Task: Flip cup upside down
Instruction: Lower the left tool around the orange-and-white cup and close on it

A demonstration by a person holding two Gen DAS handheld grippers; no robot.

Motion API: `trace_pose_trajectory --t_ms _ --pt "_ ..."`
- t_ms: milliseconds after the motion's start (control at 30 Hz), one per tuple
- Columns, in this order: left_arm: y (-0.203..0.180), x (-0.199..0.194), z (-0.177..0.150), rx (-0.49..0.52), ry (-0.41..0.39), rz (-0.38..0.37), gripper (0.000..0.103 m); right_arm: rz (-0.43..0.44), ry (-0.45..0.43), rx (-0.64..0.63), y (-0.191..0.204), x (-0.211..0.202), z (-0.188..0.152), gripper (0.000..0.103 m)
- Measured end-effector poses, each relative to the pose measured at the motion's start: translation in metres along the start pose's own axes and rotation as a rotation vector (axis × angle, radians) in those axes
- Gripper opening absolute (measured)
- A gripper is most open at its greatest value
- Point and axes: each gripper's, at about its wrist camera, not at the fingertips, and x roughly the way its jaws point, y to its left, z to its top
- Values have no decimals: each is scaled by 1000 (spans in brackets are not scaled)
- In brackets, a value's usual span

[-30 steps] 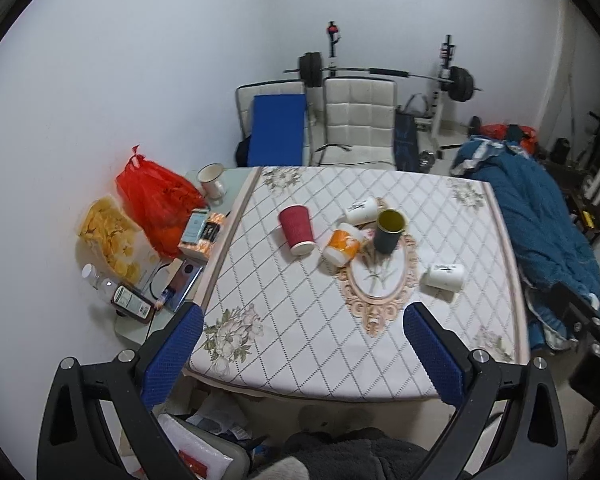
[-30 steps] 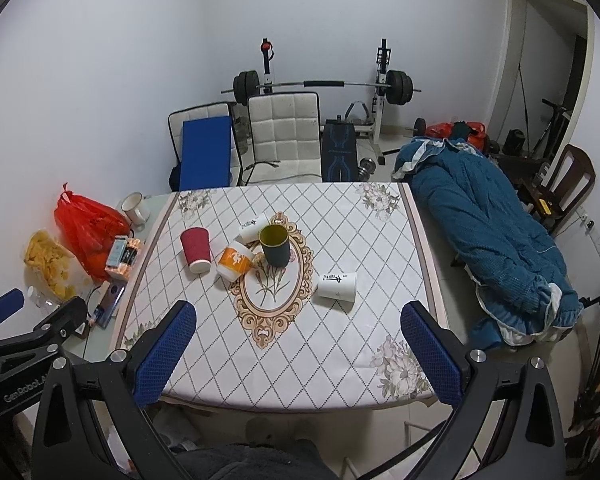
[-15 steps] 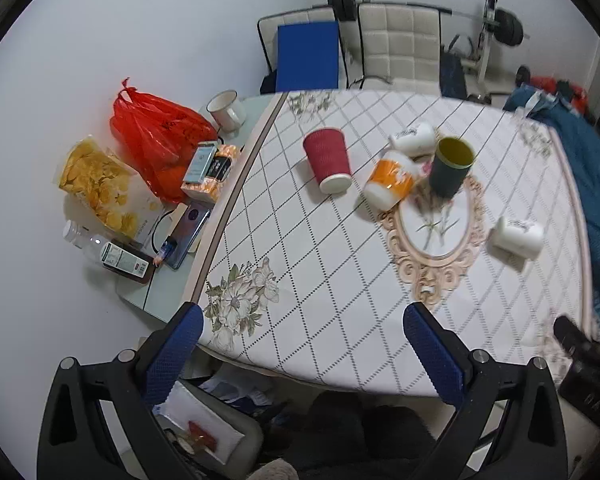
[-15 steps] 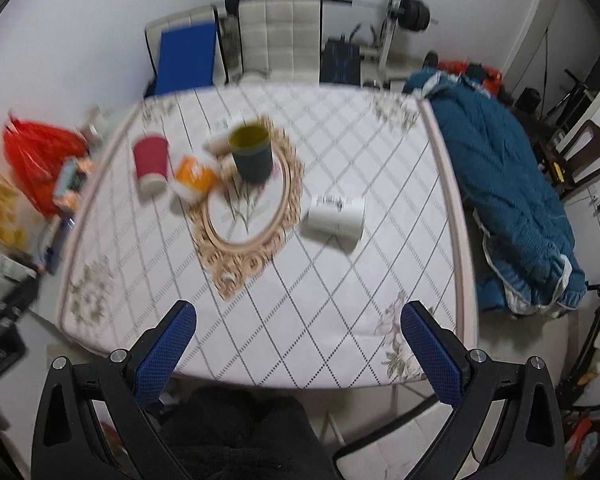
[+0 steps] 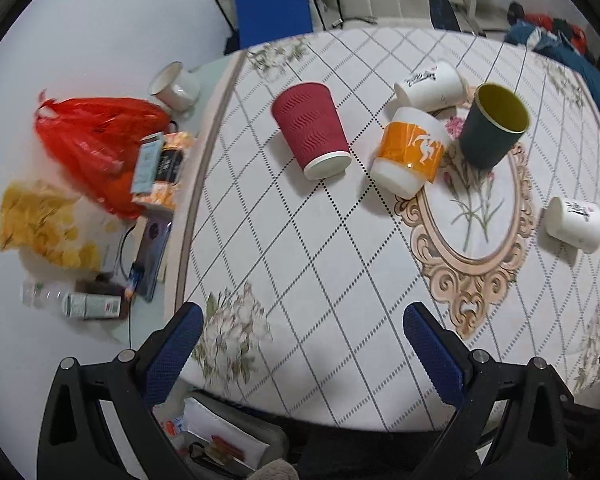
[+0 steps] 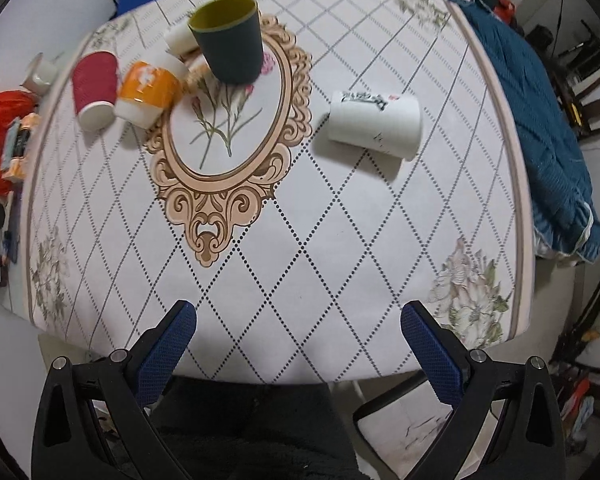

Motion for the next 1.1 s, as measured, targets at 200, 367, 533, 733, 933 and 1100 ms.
trace_pose_trajectory --t_ms 200,367,533,733,933,1100 --pt "-9 36 44 73 31 3 103 -21 55 41 7 32 30 103" --pt "-28 51 88 193 7 4 103 -46 79 53 16 50 54 103" --pt "-53 57 125 333 -17 -17 103 -70 98 66 25 61 77 103" --pt "-84 74 148 483 13 -48 103 -97 116 88 31 67 96 103" --pt "-107 97 153 553 69 -62 103 -119 127 102 35 68 108 103" --pt "-121 111 151 576 97 -86 102 -139 128 107 35 64 112 103"
